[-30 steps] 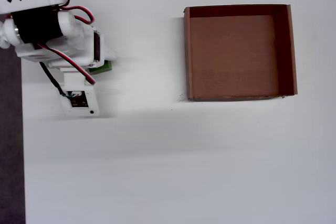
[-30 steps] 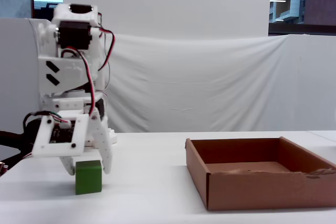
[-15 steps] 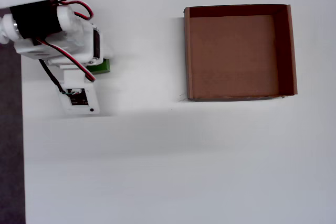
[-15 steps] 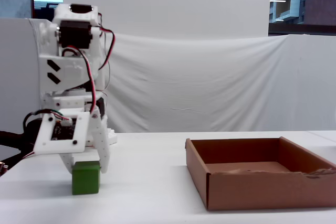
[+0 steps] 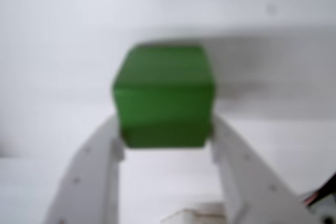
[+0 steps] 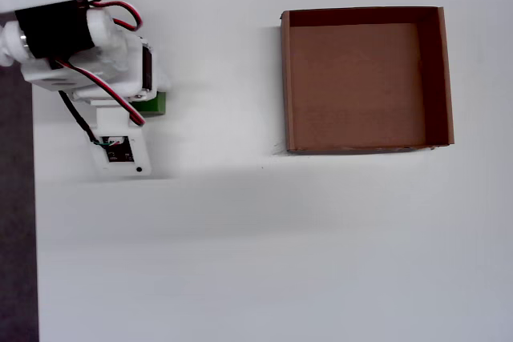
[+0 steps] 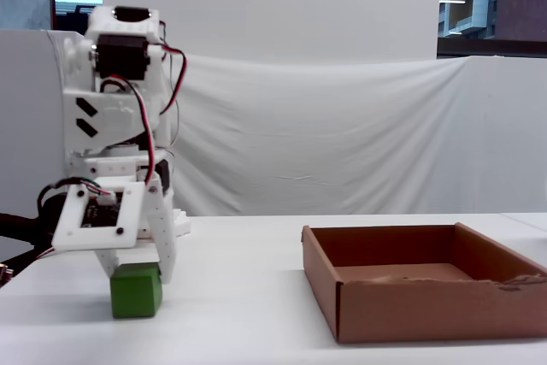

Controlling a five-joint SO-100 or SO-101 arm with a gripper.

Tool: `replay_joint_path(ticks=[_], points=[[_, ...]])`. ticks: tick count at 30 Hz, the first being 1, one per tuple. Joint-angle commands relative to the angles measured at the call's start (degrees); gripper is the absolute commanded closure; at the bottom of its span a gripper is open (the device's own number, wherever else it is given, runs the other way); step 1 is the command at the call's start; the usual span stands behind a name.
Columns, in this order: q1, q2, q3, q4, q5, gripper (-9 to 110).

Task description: Grasp a green cube and put it in a box.

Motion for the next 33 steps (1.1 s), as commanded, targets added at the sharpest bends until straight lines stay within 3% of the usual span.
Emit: replay_joint_path(ticks=[1,14,33], points=[[-0.5,3.9,-0.1,-0.4,-0.2,88],[-2.5,8.3,-3.4,5.6,1.1,87],[-14.6,19.2,-6.5,14.9,8.9,87]])
